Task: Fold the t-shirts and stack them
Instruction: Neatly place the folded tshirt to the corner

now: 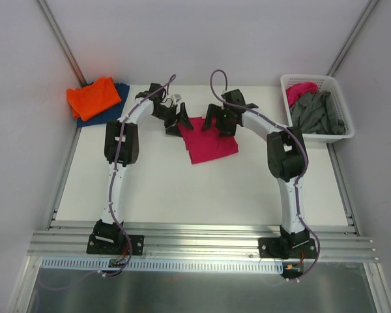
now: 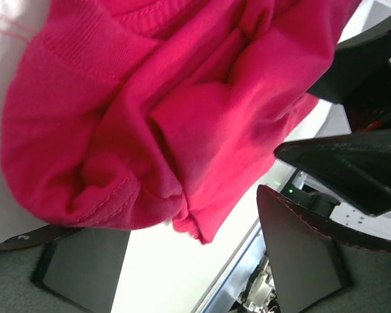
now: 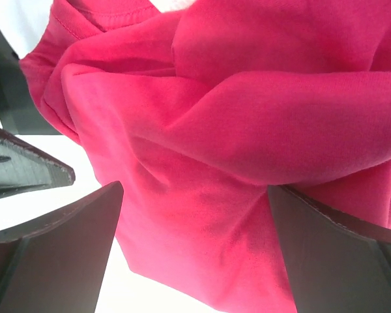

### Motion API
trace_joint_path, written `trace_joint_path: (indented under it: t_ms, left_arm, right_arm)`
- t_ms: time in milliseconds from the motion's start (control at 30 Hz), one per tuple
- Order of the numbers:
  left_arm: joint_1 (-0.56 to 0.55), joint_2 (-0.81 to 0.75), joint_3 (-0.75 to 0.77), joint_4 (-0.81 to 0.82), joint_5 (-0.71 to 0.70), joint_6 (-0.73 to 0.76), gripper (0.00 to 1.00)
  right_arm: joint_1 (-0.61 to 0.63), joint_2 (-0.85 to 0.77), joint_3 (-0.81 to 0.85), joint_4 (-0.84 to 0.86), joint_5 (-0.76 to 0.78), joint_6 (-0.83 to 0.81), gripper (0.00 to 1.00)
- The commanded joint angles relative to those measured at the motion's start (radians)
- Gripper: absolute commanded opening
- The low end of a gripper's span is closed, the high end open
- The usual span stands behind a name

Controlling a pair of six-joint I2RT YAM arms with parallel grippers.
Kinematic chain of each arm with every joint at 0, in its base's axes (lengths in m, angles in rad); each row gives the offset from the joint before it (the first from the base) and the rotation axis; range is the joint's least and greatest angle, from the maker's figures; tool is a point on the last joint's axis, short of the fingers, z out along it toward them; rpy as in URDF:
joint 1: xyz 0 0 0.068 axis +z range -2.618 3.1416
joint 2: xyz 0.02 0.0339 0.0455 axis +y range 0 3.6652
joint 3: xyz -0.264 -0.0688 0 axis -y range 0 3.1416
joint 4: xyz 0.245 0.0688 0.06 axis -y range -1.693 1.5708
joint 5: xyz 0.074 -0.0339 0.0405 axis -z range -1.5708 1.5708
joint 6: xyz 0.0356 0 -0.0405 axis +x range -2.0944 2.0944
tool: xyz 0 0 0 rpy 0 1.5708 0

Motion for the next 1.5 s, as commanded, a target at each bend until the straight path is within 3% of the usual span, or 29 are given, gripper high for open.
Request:
trace_joint_path:
  t_ms: [0,100,167,233,267,333,633,1067,1467]
  left_arm:
    - [-0.024,0.068,0.021,0.062,0.001,-0.022,0.75]
    - [-0.047,0.088,0.011,0.094,0.05,-0.056,0.71]
    - [-0.064,0.097,-0.004,0.126,0.093,-0.08,0.59]
    - [-0.073,0.097,-0.019,0.137,0.121,-0.103,0.42]
    - [-0.079,0.091,-0.039,0.145,0.128,-0.113,0.19]
    - [-0.081,0.08,-0.062,0.148,0.136,-0.129,0.01]
    - [-0.039,0.007,-0.075,0.136,0.118,-0.098,0.0]
    - [0.053,-0.155,0.06,-0.021,-0.172,0.16,0.0]
    - [0.126,-0.254,0.059,-0.088,-0.298,0.263,0.0]
  right_arm:
    - [0.025,-0.021,-0.038,-0.103,0.02,-0.005,1.0]
    - [0.031,-0.021,-0.04,-0.103,0.025,-0.01,1.0]
    - [0.038,-0.021,-0.035,-0.105,0.026,-0.013,1.0]
    - [0.044,-0.021,-0.035,-0.105,0.026,-0.012,1.0]
    - [0.049,-0.021,-0.034,-0.105,0.028,-0.012,0.99]
    - [0.052,-0.017,-0.031,-0.105,0.028,-0.012,1.0]
    - [0.049,-0.022,-0.006,-0.108,0.031,-0.024,1.0]
    - [-0.063,-0.197,0.071,-0.102,0.115,-0.127,0.97]
    - [-0.12,-0.338,-0.11,-0.076,0.082,-0.119,0.97]
